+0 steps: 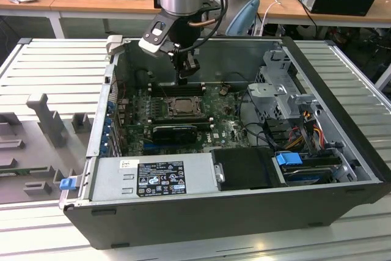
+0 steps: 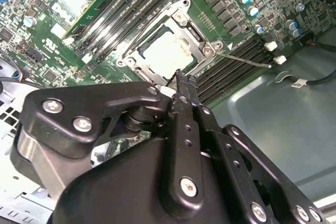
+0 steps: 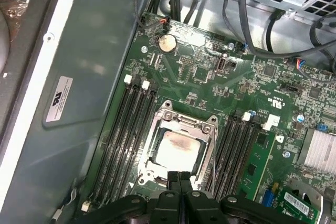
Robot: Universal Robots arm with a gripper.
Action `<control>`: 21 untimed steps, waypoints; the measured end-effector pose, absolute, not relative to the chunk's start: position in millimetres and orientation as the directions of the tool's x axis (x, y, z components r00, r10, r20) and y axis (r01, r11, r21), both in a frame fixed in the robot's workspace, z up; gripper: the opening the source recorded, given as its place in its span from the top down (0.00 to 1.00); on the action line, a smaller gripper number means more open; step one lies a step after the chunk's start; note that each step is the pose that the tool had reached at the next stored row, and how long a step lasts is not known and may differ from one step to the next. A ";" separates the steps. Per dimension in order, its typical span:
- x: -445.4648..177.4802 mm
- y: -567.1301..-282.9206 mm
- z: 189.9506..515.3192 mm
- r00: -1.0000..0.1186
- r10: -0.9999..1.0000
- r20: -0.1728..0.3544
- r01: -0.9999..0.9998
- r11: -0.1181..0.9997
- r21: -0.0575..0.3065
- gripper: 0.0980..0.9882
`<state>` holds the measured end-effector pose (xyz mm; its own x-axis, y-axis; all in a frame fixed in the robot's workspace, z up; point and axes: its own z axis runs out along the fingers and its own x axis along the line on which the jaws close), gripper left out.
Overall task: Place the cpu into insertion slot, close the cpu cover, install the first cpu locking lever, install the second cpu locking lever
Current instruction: 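Install the first cpu locking lever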
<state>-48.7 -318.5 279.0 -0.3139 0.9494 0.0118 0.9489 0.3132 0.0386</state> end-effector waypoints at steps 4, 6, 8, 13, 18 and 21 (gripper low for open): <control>-48.7 -318.5 279.0 -0.338 0.941 0.012 0.941 0.337 0.039 0.99; -48.7 -318.5 279.0 -0.347 0.938 0.012 0.937 0.346 0.039 0.99; -48.7 -318.5 279.0 -0.359 0.933 0.012 0.933 0.359 0.039 0.99; -48.7 -318.5 279.0 -0.387 0.922 0.012 0.922 0.386 0.039 0.99; -48.7 -318.5 279.0 -0.444 0.896 0.012 0.895 0.443 0.039 0.99; -48.7 -318.5 279.0 -0.473 0.881 0.012 0.881 0.472 0.039 0.99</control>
<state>-48.7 -318.5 279.0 -0.4729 0.8810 0.0118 0.8807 0.4722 0.0386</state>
